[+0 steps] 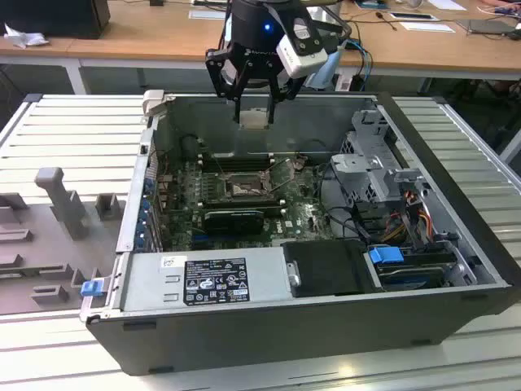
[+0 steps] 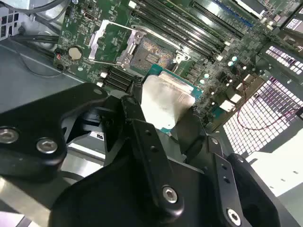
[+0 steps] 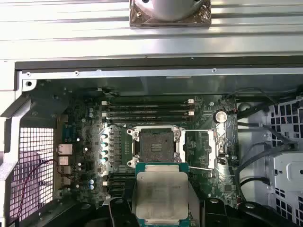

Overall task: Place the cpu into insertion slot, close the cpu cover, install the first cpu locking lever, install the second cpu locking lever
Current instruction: 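Place the cpu into insertion slot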

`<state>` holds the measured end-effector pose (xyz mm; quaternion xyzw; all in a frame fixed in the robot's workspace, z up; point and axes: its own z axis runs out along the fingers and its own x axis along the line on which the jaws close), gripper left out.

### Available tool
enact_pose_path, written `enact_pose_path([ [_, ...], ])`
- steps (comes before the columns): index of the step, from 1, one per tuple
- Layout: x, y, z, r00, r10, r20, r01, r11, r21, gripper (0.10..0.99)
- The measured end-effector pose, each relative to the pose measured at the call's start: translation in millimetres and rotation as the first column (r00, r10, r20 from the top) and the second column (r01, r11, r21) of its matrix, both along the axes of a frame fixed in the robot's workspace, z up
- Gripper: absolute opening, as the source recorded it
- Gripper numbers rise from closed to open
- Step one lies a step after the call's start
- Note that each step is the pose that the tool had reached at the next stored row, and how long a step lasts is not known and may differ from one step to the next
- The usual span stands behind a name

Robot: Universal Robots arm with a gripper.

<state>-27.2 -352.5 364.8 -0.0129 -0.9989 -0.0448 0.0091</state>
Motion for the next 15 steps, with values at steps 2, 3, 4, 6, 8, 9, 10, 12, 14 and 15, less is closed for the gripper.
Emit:
enact_pose_path([
  [2,0.0,0.0,-0.1,0.9999,-0.015,-0.0001,0.015,0.9999,0.000,0.529],
  [3,0.0,0.0,-0.3,0.9994,-0.035,0.0000,0.035,0.9994,0.000,0.529],
  [4,0.0,0.0,-0.3,0.9991,-0.041,0.0000,0.041,0.9991,0.000,0.529],
  [6,0.0,0.0,-0.4,0.9986,-0.054,0.0000,0.054,0.9986,0.000,0.529],
  [8,0.0,0.0,-0.5,0.9979,-0.064,-0.0001,0.064,0.9979,0.000,0.529],
  [9,0.0,0.0,-0.5,0.9977,-0.068,0.0000,0.068,0.9977,0.000,0.529],
  [10,0.0,0.0,-0.6,0.9973,-0.073,0.0000,0.073,0.9973,0.000,0.529],
  [12,0.0,0.0,-0.6,0.9968,-0.079,0.0000,0.079,0.9968,0.000,0.529],
  [14,0.0,0.0,-0.7,0.9944,-0.105,0.0000,0.105,0.9944,0.000,0.529],
  [15,0.0,0.0,-0.6,0.9932,-0.117,0.0000,0.117,0.9932,0.000,0.529],
])
